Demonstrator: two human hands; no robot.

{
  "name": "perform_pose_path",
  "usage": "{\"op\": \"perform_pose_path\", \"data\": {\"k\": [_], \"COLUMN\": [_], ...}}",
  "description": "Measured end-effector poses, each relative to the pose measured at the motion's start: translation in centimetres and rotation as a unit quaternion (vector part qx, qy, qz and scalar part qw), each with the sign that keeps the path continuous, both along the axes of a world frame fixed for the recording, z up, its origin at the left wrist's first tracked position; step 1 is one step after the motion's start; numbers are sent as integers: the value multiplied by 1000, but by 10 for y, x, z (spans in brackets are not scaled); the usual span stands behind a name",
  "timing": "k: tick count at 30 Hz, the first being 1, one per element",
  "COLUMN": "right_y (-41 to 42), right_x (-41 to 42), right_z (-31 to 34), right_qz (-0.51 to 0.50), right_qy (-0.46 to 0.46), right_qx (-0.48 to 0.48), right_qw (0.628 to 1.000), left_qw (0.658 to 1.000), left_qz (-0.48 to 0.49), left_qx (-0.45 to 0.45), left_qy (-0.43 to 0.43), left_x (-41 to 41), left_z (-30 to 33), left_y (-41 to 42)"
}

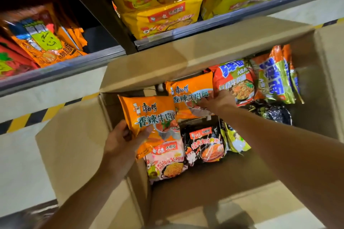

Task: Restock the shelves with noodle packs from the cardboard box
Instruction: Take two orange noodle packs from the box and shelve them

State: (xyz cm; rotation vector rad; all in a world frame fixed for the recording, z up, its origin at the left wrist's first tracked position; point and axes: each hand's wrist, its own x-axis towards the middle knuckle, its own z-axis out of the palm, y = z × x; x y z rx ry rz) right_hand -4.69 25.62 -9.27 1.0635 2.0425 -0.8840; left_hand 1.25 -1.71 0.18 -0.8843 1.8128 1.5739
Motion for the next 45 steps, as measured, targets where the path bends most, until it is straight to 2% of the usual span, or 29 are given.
{"op": "perform_pose_path", "data": {"k": [5,11,17,22,27,32,38,45], "right_y": [0,13,14,-6,-35,-54,-71,-76], "right_x": [14,31,38,49,53,66,97,131], "right_z": [35,133,258,400,563,672,759,819], "right_qz": [-36,-108,-167,-246,-215,-181,-123,-67], "right_qy": [11,52,100,172,249,305,360,405], "right_qx": [-45,-97,-144,-150,-151,-152,-168,-220], "right_qw": [998,988,970,942,932,923,909,885], "left_qw": [1000,995,991,987,978,970,959,947], "left_qz": [-12,-73,-87,-101,-129,-120,-94,-41], "left_qx": [-6,-42,-20,-4,-15,-1,18,12], "left_qy": [10,58,101,122,161,210,268,319], "left_x": [-4,-23,-46,-52,-46,-32,-7,41], "left_z": [29,110,215,337,469,573,665,745], "left_y": [-11,-24,-42,-61,-88,-111,-135,-152]}}
